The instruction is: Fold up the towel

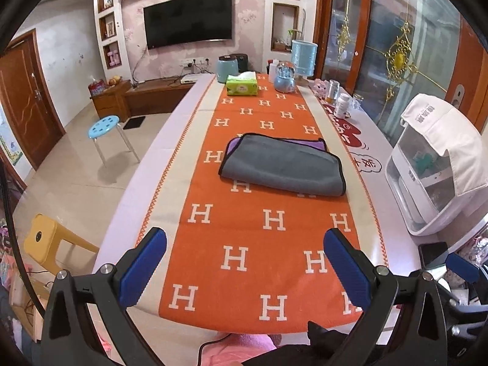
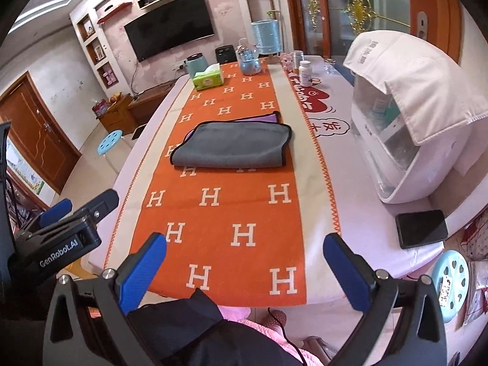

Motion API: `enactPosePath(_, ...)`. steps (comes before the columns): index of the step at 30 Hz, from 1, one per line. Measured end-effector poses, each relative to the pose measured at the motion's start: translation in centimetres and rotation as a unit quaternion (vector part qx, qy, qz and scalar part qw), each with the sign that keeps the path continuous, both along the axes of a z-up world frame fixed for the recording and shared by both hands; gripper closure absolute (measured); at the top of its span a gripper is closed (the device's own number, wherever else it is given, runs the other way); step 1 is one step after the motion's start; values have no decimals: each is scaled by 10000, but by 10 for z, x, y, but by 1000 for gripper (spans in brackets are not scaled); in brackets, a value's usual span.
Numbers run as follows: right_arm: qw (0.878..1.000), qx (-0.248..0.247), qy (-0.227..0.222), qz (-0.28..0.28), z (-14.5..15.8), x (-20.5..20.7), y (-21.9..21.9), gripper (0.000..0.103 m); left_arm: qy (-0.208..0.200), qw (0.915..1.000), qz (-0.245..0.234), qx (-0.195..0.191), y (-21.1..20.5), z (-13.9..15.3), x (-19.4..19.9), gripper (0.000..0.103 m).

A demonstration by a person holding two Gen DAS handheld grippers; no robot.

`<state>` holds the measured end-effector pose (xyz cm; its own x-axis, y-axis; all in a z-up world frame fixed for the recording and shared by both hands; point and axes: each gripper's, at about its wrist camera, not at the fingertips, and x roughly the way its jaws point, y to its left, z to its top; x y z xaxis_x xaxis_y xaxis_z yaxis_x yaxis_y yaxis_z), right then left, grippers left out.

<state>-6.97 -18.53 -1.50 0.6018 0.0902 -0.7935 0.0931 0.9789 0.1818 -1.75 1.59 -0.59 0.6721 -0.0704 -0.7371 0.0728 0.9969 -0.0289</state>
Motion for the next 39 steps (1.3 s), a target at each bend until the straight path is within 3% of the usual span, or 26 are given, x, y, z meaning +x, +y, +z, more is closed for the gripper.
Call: enactPosePath(39, 9998, -79, 41, 164, -8, 8, 9, 0, -100, 9998, 77, 163, 1, 0, -1, 1)
